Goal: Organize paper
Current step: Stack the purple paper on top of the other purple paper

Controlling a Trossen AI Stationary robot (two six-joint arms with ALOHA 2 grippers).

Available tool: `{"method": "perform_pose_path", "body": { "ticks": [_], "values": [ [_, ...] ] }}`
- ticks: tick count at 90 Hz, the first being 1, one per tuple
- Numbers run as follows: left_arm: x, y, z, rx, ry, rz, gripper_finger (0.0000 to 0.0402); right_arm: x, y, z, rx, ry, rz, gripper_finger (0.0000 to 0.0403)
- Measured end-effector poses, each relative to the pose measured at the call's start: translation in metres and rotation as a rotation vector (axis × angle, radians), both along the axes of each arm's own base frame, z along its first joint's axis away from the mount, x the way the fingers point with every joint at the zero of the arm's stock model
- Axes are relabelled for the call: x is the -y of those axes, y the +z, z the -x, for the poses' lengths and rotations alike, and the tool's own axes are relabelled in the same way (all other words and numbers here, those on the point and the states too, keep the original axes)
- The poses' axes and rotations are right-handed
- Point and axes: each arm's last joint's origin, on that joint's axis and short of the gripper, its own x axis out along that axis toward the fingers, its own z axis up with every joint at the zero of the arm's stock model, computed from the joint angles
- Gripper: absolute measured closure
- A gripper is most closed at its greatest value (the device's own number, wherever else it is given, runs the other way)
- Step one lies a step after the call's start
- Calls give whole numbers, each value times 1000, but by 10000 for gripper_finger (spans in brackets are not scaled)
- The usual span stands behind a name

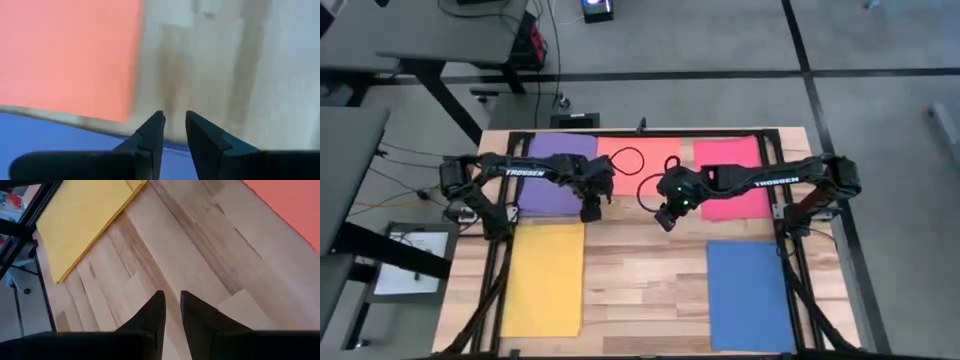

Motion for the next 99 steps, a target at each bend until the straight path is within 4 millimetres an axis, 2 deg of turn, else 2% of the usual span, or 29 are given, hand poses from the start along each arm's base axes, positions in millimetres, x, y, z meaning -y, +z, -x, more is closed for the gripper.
{"method": "perform_pose_path", "body": {
  "ticks": [14,24,36,45,64,88,99],
  "values": [
    [-29,19,3,-32,-101,-135,336,0,0,0,4,33,30,351],
    [-59,24,12,-4,-116,-181,336,0,0,0,10,70,63,351],
    [-95,25,34,113,-21,-71,336,0,0,0,13,91,84,351],
    [-115,25,48,242,-56,2,336,4,0,0,4,46,139,351],
    [-129,8,64,315,-173,-71,336,20,1,1,3,-59,204,351],
    [-139,-41,57,254,-179,14,336,40,3,2,26,-130,213,351],
    [-141,-50,56,216,-165,9,336,44,3,3,25,-157,199,351]
  ]
}}
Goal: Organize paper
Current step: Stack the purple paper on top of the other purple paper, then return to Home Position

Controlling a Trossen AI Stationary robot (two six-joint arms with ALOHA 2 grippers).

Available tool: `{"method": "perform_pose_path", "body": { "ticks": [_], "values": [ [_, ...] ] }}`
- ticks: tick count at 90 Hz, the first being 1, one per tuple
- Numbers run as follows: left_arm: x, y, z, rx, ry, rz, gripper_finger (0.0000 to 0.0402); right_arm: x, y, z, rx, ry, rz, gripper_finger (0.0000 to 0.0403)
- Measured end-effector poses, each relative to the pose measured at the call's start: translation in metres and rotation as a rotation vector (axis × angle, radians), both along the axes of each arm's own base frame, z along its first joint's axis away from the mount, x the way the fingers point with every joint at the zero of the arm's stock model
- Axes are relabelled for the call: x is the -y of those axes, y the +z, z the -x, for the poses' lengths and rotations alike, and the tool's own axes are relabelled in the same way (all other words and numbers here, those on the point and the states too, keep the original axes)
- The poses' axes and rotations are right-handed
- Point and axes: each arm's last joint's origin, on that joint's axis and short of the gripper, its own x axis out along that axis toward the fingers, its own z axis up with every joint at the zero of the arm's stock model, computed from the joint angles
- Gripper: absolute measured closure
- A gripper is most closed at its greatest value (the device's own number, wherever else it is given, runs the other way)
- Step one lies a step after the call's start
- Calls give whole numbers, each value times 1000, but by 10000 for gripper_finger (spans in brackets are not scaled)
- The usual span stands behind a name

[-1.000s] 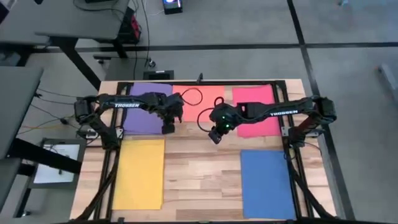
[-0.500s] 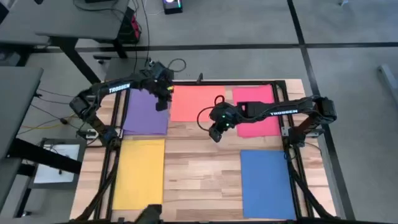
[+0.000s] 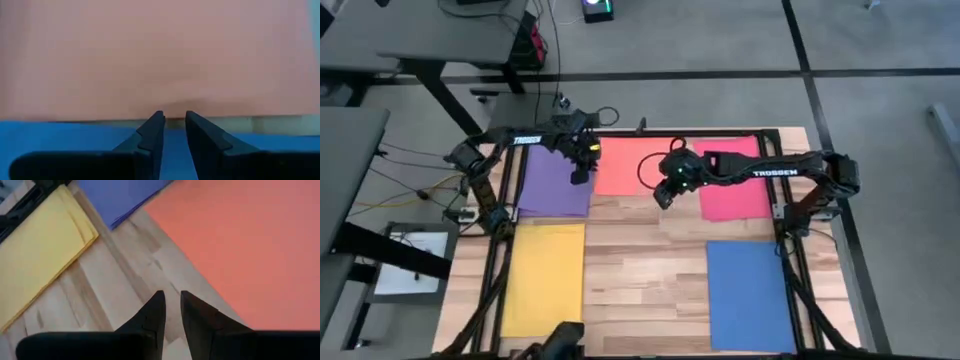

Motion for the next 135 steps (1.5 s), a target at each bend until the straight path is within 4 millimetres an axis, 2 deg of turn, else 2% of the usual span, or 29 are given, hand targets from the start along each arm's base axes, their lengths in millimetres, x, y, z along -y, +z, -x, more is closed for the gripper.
{"method": "perform_pose_path", "body": {
  "ticks": [39,73,86,99,110,117,128,135],
  "values": [
    [-8,2,15,-91,85,-35,336,0,0,0,-1,-8,-8,351],
    [-9,11,10,-73,78,-64,336,0,0,1,-7,-8,-10,351],
    [-13,23,5,-64,107,-54,336,0,0,1,-7,-5,-7,351],
    [-10,61,-5,-36,140,-43,343,0,5,-1,13,46,-28,351],
    [6,111,-18,28,138,-37,388,1,26,-3,76,120,34,356],
    [24,147,-24,128,123,-16,396,1,42,-2,134,169,92,377],
    [57,191,-17,312,87,17,401,-2,61,19,280,192,174,397],
    [75,207,-3,393,109,32,401,-8,57,45,395,180,202,401]
  ]
}}
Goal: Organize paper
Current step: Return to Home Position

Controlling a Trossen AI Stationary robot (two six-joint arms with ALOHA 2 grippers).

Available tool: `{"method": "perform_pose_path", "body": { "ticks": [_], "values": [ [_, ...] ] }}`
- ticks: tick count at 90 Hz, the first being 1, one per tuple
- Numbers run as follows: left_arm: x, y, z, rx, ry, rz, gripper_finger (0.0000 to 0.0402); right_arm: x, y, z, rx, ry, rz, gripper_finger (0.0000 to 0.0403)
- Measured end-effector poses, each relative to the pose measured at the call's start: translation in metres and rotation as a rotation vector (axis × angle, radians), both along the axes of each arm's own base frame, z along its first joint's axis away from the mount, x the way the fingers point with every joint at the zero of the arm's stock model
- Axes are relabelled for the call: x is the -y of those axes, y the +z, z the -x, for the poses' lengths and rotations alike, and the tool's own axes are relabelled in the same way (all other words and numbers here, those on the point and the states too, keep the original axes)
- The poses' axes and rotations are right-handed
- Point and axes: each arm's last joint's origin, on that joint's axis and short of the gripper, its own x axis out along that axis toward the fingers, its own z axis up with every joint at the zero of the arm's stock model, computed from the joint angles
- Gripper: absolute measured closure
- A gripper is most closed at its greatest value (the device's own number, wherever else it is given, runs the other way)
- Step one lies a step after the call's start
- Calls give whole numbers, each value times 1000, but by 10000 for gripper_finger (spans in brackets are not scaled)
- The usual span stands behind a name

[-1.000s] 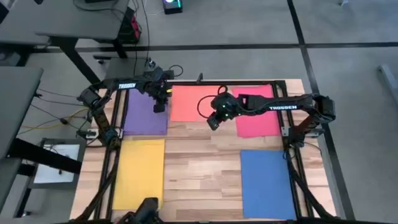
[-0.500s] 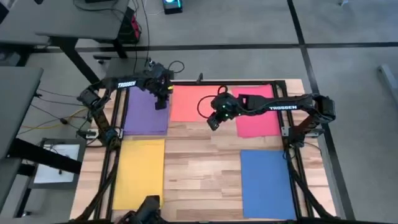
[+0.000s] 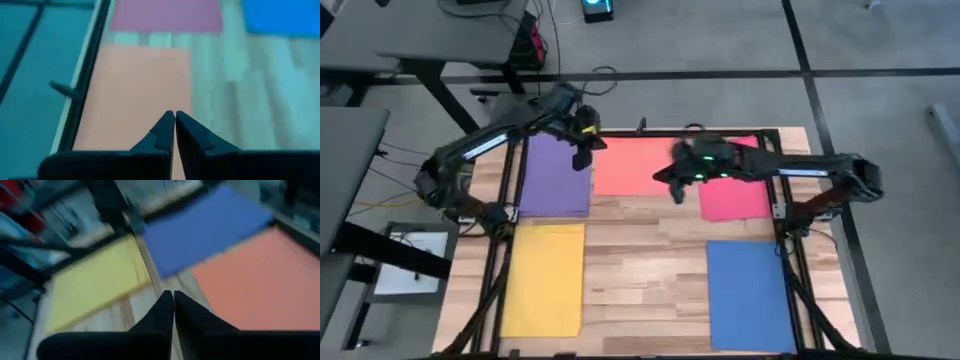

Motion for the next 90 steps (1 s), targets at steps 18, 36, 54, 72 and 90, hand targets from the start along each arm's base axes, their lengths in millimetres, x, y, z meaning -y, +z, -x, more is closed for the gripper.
{"method": "perform_pose_path", "body": {
  "ticks": [18,36,54,72,90],
  "values": [
    [43,11,37,126,60,95,401,-23,-41,74,198,-29,-131,402],
    [65,18,59,174,104,164,401,-37,-72,114,211,-66,-376,401],
    [77,25,63,229,144,279,400,-55,-82,133,314,120,-118,401],
    [103,26,55,203,4,307,400,-65,-111,152,374,181,-50,401],
    [123,27,47,202,-84,356,400,-68,-135,165,400,150,-37,401]
  ]
}}
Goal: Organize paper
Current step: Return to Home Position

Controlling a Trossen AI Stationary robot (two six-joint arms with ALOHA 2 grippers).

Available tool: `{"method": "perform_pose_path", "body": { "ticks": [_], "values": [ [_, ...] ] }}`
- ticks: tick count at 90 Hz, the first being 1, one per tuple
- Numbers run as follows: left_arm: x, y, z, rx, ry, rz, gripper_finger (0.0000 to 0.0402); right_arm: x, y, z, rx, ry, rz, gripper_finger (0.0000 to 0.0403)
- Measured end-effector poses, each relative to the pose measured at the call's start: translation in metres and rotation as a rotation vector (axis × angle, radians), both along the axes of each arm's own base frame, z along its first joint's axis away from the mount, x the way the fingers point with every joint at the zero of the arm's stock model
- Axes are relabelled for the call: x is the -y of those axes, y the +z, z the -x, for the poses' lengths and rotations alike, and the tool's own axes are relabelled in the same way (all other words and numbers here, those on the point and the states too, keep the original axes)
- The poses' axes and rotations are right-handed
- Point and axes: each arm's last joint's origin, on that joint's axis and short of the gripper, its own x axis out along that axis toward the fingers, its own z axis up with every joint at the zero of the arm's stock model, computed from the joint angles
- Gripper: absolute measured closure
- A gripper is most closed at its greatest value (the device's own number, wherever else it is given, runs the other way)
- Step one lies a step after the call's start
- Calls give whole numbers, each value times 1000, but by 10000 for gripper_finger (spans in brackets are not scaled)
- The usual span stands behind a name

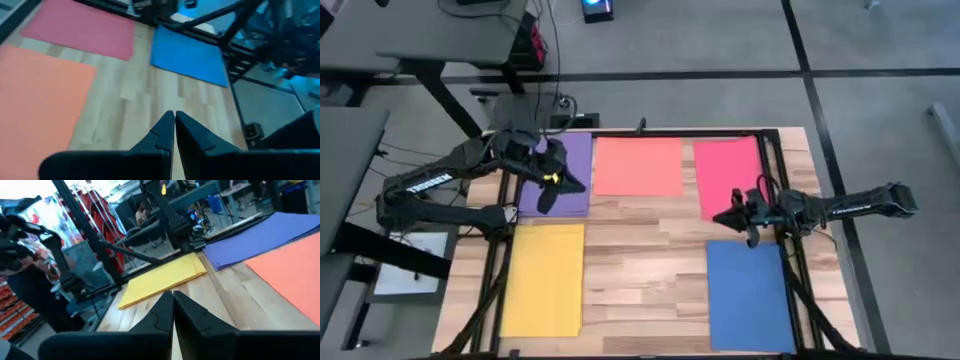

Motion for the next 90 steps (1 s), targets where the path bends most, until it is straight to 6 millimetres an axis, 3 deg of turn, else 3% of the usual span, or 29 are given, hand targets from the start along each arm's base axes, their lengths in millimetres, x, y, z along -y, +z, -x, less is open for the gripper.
{"method": "perform_pose_path", "body": {
  "ticks": [23,42,60,75,90],
  "values": [
    [12,1,-3,1,-37,52,400,5,-17,11,-174,-105,58,401],
    [17,2,-4,17,-79,29,400,8,-17,12,-167,-80,109,401],
    [17,2,-7,63,-103,-36,400,10,-20,10,-209,-102,27,401],
    [15,-27,-15,107,-108,-56,400,10,-21,10,-212,-102,23,401],
    [22,-86,-18,138,-117,3,400,10,-20,10,-209,-103,23,401]
  ]
}}
